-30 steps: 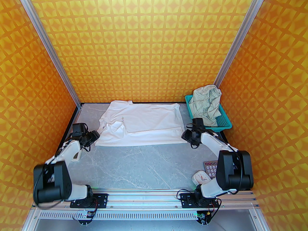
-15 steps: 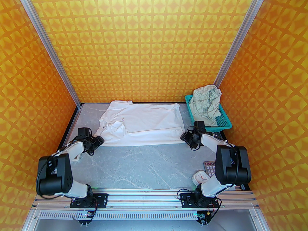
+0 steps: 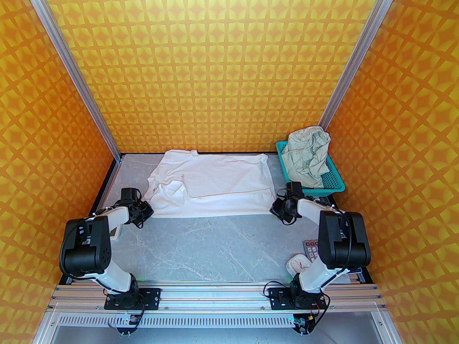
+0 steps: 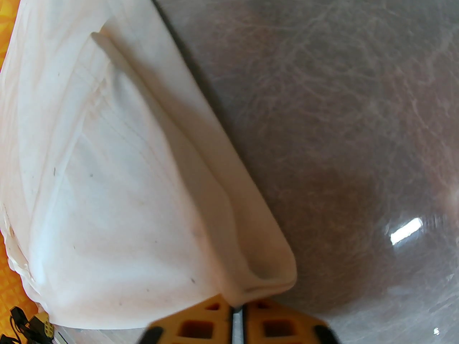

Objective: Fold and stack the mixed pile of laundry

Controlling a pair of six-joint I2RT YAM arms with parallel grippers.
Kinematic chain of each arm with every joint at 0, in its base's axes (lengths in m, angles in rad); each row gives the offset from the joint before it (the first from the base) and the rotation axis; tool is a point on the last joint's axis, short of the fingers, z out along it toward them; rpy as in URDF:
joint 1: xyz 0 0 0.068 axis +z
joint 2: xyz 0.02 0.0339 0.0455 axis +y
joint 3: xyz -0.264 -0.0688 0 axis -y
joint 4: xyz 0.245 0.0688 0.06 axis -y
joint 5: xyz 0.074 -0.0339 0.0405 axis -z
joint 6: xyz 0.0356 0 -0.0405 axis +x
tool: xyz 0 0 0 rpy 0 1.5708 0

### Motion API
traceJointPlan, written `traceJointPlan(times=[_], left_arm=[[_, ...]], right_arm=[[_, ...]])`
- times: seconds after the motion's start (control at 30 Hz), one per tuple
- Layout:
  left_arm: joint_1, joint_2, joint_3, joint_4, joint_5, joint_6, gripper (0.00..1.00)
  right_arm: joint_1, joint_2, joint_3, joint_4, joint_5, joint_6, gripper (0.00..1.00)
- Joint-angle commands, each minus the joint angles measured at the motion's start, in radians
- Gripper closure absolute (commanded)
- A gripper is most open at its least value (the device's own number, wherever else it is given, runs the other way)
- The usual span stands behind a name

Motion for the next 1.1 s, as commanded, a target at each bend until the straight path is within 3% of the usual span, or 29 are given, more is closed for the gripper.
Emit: traceJointPlan(times=[0.0, 0.37, 0.67, 0.93, 1.0, 1.07], left_arm=[[-0.003, -0.056, -0.015, 0.034, 0.013, 0.022, 1.0], [-0.003, -0.285, -0.162, -0.235, 0.002, -0.007, 1.0], [-0.003, -0.562, -0.269, -0.507, -0.112, -0.127, 1.0], [-0.04, -0.686, -0.275, -0.671, -0.233, -0.248, 1.0], [-0.044, -0.687, -0.268, -0.697, -0.285, -0.272, 0.99], [-0.044, -0.691, -0.25, -0.73, -0.327, -0.29, 0.6]], right_arm=[[-0.004, -0.003, 0.004, 0.028, 0.02, -0.017, 1.0], [-0.004, -0.228, -0.141, -0.122, 0.048, -0.068, 1.0], [-0.004, -0.518, -0.334, -0.342, 0.082, -0.043, 1.0], [-0.003, -0.711, -0.397, -0.5, 0.06, 0.058, 1.0], [-0.003, -0.736, -0.396, -0.509, 0.079, 0.071, 0.9], [-0.004, -0.734, -0.37, -0.519, 0.085, 0.061, 0.7]])
